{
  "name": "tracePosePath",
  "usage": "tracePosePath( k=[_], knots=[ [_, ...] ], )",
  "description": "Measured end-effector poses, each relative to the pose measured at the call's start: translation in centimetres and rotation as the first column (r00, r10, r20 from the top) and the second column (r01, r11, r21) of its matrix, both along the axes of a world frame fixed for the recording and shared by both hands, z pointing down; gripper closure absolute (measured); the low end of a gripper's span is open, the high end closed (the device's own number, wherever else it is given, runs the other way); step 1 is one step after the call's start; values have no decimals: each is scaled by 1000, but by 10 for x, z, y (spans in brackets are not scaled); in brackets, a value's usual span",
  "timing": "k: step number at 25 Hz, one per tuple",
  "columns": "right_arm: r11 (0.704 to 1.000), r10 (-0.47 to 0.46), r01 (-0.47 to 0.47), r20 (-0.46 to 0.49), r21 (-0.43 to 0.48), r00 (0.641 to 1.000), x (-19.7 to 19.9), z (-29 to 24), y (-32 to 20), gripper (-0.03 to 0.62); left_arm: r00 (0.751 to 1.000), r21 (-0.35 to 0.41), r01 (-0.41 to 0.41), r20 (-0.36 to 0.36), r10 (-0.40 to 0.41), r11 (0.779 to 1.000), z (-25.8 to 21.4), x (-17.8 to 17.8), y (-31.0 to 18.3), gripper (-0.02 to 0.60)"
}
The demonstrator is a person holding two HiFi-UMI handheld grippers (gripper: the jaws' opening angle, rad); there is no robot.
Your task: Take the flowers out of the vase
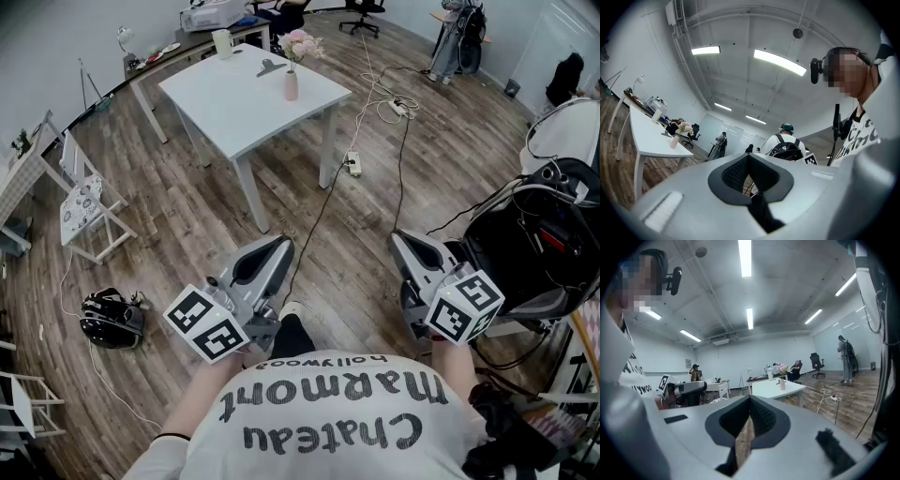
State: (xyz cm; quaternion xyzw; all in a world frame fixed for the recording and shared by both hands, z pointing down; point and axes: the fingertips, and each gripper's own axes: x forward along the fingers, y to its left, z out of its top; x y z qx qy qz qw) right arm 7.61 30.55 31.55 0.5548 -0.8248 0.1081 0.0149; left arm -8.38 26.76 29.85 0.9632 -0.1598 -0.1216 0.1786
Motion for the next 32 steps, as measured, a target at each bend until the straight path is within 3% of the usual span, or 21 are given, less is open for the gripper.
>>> tracePosePath(
  k=[8,13,17,22,28,32],
  knots=[
    [999,24,-24,12,-25,1000,13,12,-18,579,1000,-17,-16,9,16,1000,10,11,-20,575],
    [999,24,-23,16,-34,1000,17,16,-51,579,1000,-16,-16,27,16,1000,17,18,-60,575],
    [999,37,-37,43,-15,998,22,12,-101,579,999,-23,-13,39,14,1000,21,21,-113,575],
    [999,42,-42,48,13,998,19,-10,-179,579,998,22,-29,50,28,999,1,21,-187,575],
    [998,65,-64,186,-12,980,4,-7,-254,579,997,16,-43,57,42,999,-3,15,-251,574],
    [998,51,-44,174,-42,983,-9,0,-282,579,997,0,-67,37,67,998,-2,10,-276,575]
  ],
)
